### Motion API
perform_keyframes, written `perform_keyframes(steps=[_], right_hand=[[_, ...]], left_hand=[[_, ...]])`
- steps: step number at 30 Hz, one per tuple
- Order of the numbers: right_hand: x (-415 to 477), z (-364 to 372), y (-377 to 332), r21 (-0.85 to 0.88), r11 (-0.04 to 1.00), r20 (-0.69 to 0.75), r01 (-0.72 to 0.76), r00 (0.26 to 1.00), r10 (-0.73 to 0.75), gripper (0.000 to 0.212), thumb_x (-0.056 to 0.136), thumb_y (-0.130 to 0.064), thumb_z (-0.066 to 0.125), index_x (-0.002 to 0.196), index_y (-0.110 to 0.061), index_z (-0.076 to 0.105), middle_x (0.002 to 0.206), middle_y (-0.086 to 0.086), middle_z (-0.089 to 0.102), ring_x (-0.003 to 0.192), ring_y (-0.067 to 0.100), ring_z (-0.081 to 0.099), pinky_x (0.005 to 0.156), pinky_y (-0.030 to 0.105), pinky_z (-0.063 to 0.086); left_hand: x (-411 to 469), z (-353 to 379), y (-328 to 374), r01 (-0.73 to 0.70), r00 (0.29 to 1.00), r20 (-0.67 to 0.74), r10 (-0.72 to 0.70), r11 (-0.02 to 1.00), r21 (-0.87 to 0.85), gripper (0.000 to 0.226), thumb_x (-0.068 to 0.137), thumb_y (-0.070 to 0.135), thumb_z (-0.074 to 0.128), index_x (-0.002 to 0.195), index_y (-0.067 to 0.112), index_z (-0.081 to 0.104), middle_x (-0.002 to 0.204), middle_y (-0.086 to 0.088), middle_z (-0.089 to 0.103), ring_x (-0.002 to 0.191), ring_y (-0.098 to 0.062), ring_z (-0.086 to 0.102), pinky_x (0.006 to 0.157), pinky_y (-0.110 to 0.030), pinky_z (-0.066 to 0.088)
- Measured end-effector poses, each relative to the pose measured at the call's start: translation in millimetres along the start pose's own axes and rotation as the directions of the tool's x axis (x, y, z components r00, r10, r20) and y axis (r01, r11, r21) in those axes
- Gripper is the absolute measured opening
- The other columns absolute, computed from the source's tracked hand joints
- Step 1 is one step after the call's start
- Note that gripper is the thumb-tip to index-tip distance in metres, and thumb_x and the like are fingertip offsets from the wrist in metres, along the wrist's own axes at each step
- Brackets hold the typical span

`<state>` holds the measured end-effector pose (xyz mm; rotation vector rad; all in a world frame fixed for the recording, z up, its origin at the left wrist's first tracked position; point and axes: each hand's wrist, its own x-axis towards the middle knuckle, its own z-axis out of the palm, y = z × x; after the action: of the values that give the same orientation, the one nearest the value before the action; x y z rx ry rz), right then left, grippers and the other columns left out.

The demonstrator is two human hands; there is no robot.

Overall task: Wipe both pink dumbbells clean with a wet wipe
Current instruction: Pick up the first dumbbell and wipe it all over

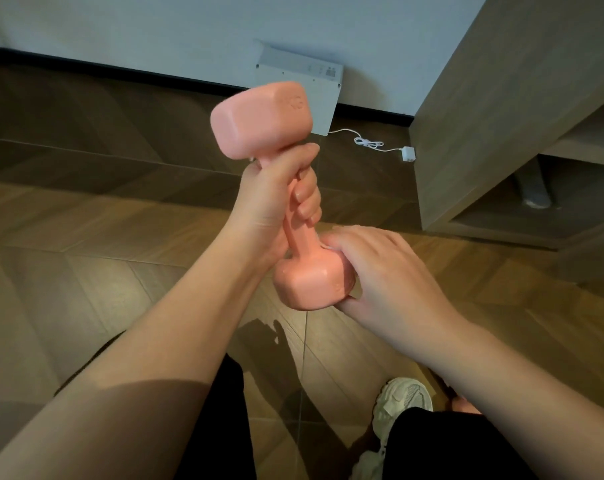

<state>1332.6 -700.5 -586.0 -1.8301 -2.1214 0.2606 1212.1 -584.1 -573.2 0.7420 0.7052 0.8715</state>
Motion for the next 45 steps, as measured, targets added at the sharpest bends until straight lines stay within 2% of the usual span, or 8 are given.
perform_keyframes(steps=[7, 12, 19, 21, 25, 33, 39, 45], right_hand=[[-6, 6, -4, 0.018, 1.0, -0.084, -0.02, 0.996, 0.021, 0.057, 0.065, -0.023, 0.09, 0.113, -0.018, 0.059, 0.112, -0.003, 0.063, 0.106, 0.009, 0.051, 0.089, 0.026, 0.038], [-6, 6, -3, 0.026, 0.999, 0.018, -0.035, 0.999, 0.034, 0.066, 0.068, -0.037, 0.087, 0.124, -0.021, 0.055, 0.125, -0.006, 0.06, 0.116, 0.011, 0.055, 0.095, 0.024, 0.034], [-4, -9, 11, 0.436, 0.896, 0.054, -0.077, 0.997, 0.06, 0.06, 0.066, -0.034, 0.087, 0.119, -0.018, 0.063, 0.119, -0.011, 0.063, 0.112, 0.005, 0.058, 0.089, 0.035, 0.052], [-5, -10, 10, 0.464, 0.883, 0.043, -0.064, 0.998, 0.05, 0.058, 0.064, -0.035, 0.087, 0.115, -0.018, 0.064, 0.115, -0.012, 0.064, 0.109, 0.006, 0.06, 0.086, 0.036, 0.052], [-5, -1, 7, 0.377, 0.925, 0.009, -0.042, 0.999, 0.042, 0.053, 0.065, -0.033, 0.09, 0.106, -0.019, 0.061, 0.111, -0.011, 0.061, 0.105, 0.006, 0.056, 0.085, 0.037, 0.052], [2, 1, 22, 0.064, 0.998, 0.138, -0.015, 0.99, 0.006, 0.058, 0.077, -0.041, 0.078, 0.129, -0.029, 0.054, 0.129, -0.013, 0.059, 0.126, 0.005, 0.045, 0.107, 0.022, 0.02], [-4, 7, 14, 0.153, 0.988, -0.034, 0.02, 0.999, -0.015, 0.05, 0.071, -0.018, 0.087, 0.111, -0.018, 0.057, 0.116, -0.003, 0.06, 0.108, 0.013, 0.056, 0.088, 0.032, 0.049], [-4, 8, 21, 0.252, 0.963, 0.046, -0.094, 0.995, 0.085, 0.071, 0.076, -0.027, 0.082, 0.132, -0.037, 0.039, 0.131, -0.023, 0.044, 0.118, -0.019, 0.038, 0.089, 0.002, 0.035]], left_hand=[[-4, 3, 1, -0.003, 0.996, -0.094, 0.007, 0.999, 0.042, 0.039, 0.093, 0.013, 0.057, 0.056, 0.013, 0.044, 0.043, 0.001, 0.037, 0.037, -0.012, 0.034, 0.044, -0.023, 0.032], [-4, 5, -7, -0.024, 0.984, -0.176, 0.032, 0.999, 0.044, 0.038, 0.092, 0.013, 0.06, 0.057, 0.014, 0.044, 0.043, 0.0, 0.038, 0.036, -0.013, 0.035, 0.043, -0.023, 0.032], [5, -6, 4, 0.071, 0.965, 0.253, -0.065, 0.997, -0.016, 0.026, 0.083, 0.022, 0.056, 0.058, 0.014, 0.058, 0.081, -0.005, 0.068, 0.068, -0.018, 0.064, 0.052, -0.025, 0.048], [5, -5, 3, 0.099, 0.955, 0.282, -0.087, 0.995, -0.029, 0.034, 0.086, 0.023, 0.053, 0.053, 0.017, 0.054, 0.063, -0.002, 0.063, 0.053, -0.015, 0.059, 0.047, -0.022, 0.046], [6, -2, -2, 0.129, 0.983, 0.136, -0.122, 0.991, -0.046, 0.05, 0.095, 0.017, 0.048, 0.045, 0.019, 0.041, 0.039, 0.005, 0.034, 0.033, -0.008, 0.032, 0.037, -0.02, 0.031], [2, 5, -9, 0.013, 1.0, -0.016, -0.012, 0.994, 0.105, 0.045, 0.094, 0.013, 0.055, 0.052, 0.012, 0.041, 0.04, 0.001, 0.037, 0.035, -0.013, 0.034, 0.042, -0.024, 0.03], [4, 1, -6, 0.037, 0.994, -0.105, -0.034, 0.999, 0.03, 0.038, 0.094, 0.013, 0.056, 0.059, 0.013, 0.041, 0.044, 0.0, 0.035, 0.038, -0.013, 0.032, 0.043, -0.024, 0.03], [2, 1, -3, 0.038, 0.995, -0.092, -0.041, 0.999, -0.025, 0.036, 0.094, 0.013, 0.056, 0.06, 0.013, 0.042, 0.044, 0.001, 0.038, 0.038, -0.012, 0.034, 0.044, -0.024, 0.033]])
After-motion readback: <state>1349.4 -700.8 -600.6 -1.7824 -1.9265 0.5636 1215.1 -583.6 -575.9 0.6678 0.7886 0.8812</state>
